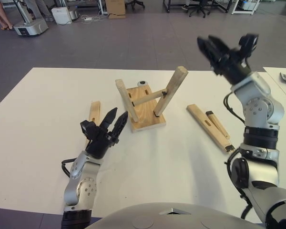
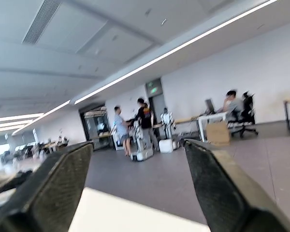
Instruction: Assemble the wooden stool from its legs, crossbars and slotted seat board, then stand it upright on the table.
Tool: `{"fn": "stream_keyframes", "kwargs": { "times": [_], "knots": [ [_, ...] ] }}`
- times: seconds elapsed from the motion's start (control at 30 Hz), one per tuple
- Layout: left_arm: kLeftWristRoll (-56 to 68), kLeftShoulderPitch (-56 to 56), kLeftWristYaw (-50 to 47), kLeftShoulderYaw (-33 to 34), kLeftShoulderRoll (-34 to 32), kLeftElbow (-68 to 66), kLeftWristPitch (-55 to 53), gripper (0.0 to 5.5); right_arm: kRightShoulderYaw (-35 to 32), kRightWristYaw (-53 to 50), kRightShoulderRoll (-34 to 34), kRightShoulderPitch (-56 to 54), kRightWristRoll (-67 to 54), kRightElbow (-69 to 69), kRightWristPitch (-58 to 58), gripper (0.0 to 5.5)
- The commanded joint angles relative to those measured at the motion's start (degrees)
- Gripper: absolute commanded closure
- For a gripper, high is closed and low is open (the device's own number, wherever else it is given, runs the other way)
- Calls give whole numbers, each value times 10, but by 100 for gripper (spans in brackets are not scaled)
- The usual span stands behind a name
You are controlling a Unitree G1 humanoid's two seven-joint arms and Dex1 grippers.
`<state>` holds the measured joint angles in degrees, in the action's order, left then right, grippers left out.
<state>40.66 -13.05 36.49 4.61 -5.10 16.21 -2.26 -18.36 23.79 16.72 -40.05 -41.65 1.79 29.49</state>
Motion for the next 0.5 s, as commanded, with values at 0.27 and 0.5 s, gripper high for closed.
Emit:
{"fn": "stream_keyframes", "kwargs": {
  "times": [0.27,0.5],
  "knots": [
    [53,-11,-172,-3,117,88,-8,238,37,-423,-253,106,-138,-361,-5,202],
    [103,-18,-286,39,147,77,26,238,50,-477,-258,200,-107,-328,-4,202]
  ]
}}
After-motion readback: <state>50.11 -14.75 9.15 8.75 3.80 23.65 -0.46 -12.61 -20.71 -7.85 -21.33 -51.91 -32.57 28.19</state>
